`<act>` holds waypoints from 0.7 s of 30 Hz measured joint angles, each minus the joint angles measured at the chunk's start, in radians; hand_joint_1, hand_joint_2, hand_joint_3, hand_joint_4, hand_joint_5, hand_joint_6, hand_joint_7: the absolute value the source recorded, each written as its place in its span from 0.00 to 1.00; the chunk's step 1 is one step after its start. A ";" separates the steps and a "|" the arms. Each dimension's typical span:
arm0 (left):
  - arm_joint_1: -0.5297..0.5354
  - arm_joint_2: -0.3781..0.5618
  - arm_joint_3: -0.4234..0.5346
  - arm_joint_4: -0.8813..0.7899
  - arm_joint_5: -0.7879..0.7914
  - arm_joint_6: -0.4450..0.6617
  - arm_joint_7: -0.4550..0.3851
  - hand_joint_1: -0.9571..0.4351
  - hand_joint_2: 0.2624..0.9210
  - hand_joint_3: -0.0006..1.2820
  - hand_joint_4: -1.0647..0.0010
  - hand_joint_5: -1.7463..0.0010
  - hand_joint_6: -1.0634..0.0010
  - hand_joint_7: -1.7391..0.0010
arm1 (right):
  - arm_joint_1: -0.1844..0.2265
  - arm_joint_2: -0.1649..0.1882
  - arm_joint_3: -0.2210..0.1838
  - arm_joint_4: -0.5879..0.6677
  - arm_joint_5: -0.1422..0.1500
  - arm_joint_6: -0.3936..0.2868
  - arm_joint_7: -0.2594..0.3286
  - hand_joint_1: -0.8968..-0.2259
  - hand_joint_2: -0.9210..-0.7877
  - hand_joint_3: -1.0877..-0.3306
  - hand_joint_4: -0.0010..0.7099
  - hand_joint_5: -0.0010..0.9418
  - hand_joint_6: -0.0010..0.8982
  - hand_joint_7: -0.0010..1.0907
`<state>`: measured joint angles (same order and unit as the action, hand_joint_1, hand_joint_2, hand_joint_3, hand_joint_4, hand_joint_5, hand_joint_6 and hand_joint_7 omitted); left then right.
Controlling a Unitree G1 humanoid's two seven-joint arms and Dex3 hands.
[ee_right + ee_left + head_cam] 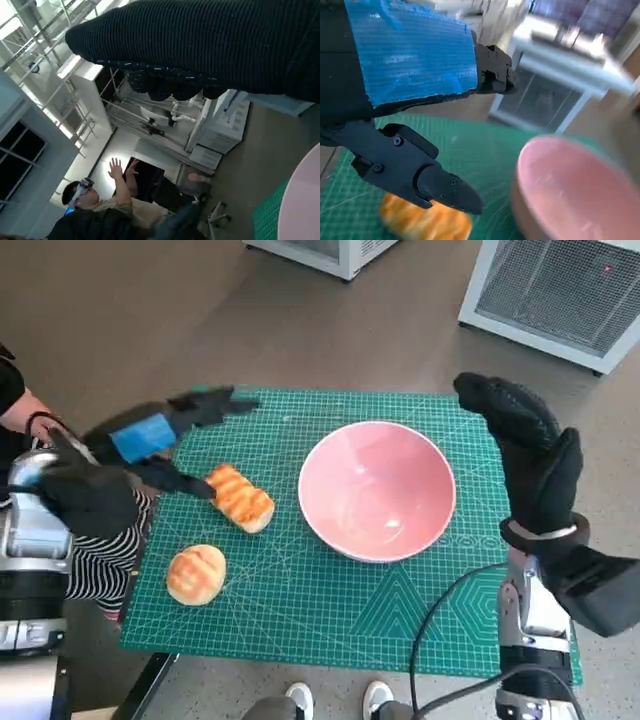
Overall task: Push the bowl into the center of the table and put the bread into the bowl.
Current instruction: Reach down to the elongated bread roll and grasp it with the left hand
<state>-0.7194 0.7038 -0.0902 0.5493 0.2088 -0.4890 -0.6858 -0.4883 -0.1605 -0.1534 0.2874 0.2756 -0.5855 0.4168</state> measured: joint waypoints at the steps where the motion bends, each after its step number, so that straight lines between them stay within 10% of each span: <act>1: -0.003 0.000 -0.010 0.006 0.011 -0.001 0.000 0.65 0.69 0.00 0.86 1.00 0.70 0.97 | 0.001 0.000 0.000 -0.001 0.000 0.002 0.000 0.34 0.00 0.55 0.22 0.02 0.12 0.37; 21: -0.099 -0.030 -0.189 0.236 0.237 -0.003 0.086 0.66 0.70 0.00 0.86 1.00 0.69 1.00 | 0.034 -0.002 -0.003 -0.020 0.005 0.016 0.000 0.35 0.00 0.55 0.23 0.01 0.11 0.37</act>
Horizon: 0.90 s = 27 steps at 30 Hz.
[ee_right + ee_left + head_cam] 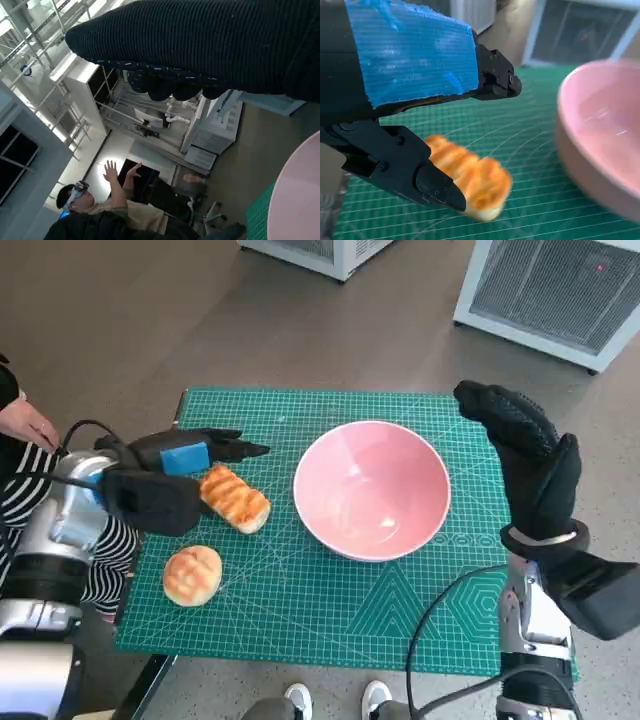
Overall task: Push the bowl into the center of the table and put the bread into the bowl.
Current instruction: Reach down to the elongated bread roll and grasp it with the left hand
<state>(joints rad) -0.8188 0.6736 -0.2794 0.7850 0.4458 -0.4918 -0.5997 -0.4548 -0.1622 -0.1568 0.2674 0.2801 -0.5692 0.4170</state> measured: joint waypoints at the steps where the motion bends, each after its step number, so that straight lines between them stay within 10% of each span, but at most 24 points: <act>1: -0.009 -0.007 -0.010 0.020 0.015 0.000 0.010 0.66 0.70 0.00 0.86 1.00 0.70 1.00 | 0.001 -0.001 0.000 0.000 0.001 0.001 0.000 0.35 0.00 0.55 0.23 0.01 0.11 0.37; 11: -0.082 -0.072 -0.106 0.209 0.118 0.025 0.084 0.67 0.73 0.01 0.81 0.99 0.67 0.99 | 0.006 -0.001 -0.001 -0.013 0.001 0.003 0.000 0.35 0.00 0.55 0.23 0.01 0.11 0.37; 25: -0.138 -0.124 -0.158 0.338 0.152 0.074 0.152 0.75 0.95 0.04 0.32 0.94 0.29 0.92 | 0.021 -0.008 -0.005 -0.024 0.001 0.003 0.000 0.34 0.00 0.55 0.23 0.01 0.11 0.37; 27: -0.142 -0.124 -0.161 0.346 0.152 0.072 0.160 0.56 0.98 0.11 0.24 0.93 0.41 0.50 | 0.022 -0.009 -0.006 -0.024 0.001 0.003 0.000 0.34 0.00 0.55 0.23 0.01 0.11 0.37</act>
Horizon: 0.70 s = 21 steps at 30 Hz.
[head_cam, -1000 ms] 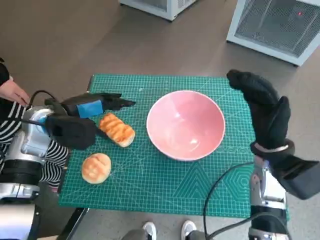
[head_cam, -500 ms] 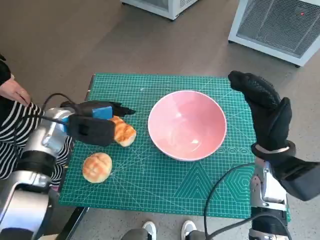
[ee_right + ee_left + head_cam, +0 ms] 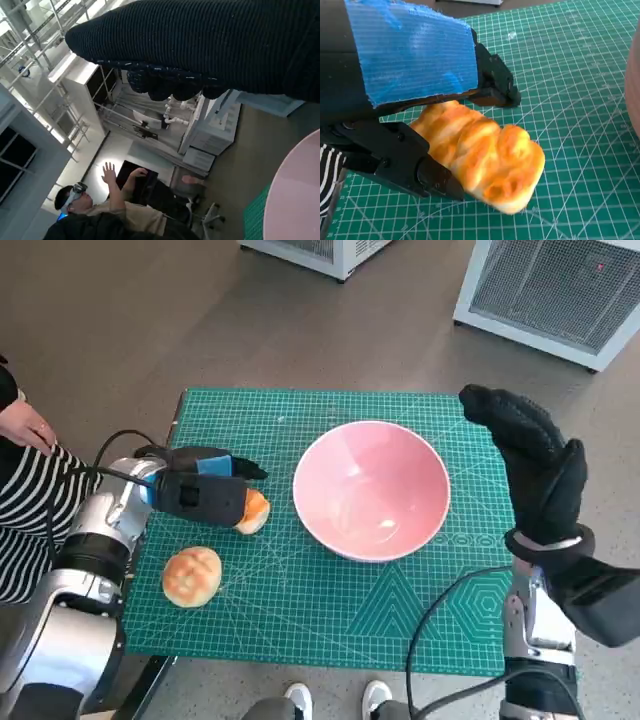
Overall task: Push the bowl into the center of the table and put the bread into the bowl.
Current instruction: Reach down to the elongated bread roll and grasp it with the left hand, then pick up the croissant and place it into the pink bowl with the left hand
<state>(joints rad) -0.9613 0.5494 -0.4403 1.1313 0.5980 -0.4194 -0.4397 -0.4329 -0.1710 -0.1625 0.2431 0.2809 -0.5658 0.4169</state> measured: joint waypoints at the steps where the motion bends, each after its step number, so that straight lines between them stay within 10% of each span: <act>1: -0.002 0.000 -0.001 0.004 0.000 -0.001 0.003 0.59 0.98 0.11 0.28 0.81 0.43 0.45 | 0.001 0.000 0.000 0.000 0.000 0.000 0.000 0.34 0.00 0.55 0.23 0.01 0.11 0.37; 3: -0.003 0.000 -0.003 0.013 -0.001 -0.008 0.009 0.65 0.99 0.12 0.38 0.52 0.48 0.31 | 0.002 0.000 -0.001 0.000 0.000 0.000 0.000 0.34 0.00 0.55 0.23 0.00 0.11 0.37; 6: -0.004 0.001 -0.003 0.028 -0.002 -0.026 0.019 0.68 1.00 0.11 0.39 0.40 0.49 0.26 | 0.004 0.000 -0.001 0.000 0.000 0.000 0.000 0.34 0.00 0.55 0.22 0.00 0.11 0.37; 21: -0.012 0.061 0.100 0.006 -0.124 -0.149 -0.070 0.69 1.00 0.06 0.35 0.34 0.43 0.30 | 0.005 0.000 -0.001 0.001 0.001 -0.002 0.000 0.34 0.00 0.55 0.21 0.00 0.11 0.37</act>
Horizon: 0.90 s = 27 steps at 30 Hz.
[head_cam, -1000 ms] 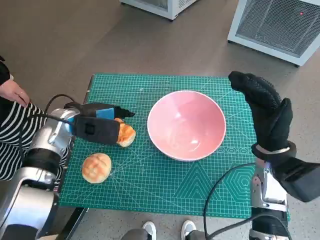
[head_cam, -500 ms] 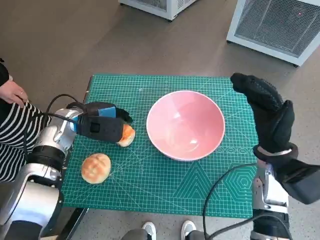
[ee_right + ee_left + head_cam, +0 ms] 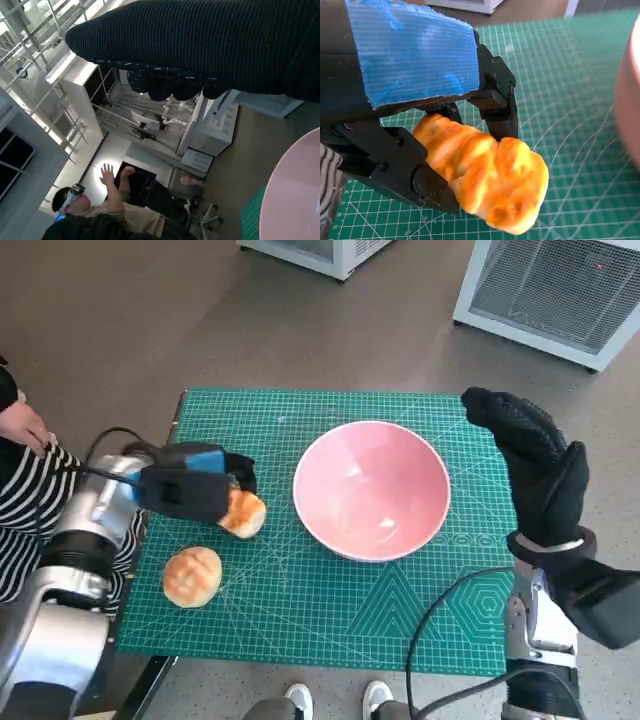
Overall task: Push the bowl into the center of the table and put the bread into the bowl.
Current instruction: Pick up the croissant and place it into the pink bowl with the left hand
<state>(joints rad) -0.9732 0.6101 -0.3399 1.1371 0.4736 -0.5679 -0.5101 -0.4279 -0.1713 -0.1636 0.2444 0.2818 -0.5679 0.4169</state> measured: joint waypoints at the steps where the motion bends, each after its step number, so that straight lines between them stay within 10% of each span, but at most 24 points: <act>1: 0.000 0.007 0.014 -0.014 -0.017 -0.010 -0.007 0.69 1.00 0.08 0.38 0.33 0.44 0.29 | 0.000 0.000 0.000 0.001 0.000 0.000 0.000 0.34 0.00 0.55 0.21 0.00 0.11 0.37; 27: -0.028 0.014 0.212 -0.486 -0.283 0.092 -0.110 0.69 1.00 0.07 0.41 0.31 0.39 0.33 | 0.001 -0.001 0.001 0.011 0.033 -0.007 0.008 0.34 0.00 0.55 0.21 0.00 0.11 0.37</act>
<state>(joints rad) -1.0015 0.6239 -0.1282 0.6508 0.1908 -0.4760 -0.6205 -0.4264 -0.1724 -0.1626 0.2553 0.3144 -0.5747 0.4246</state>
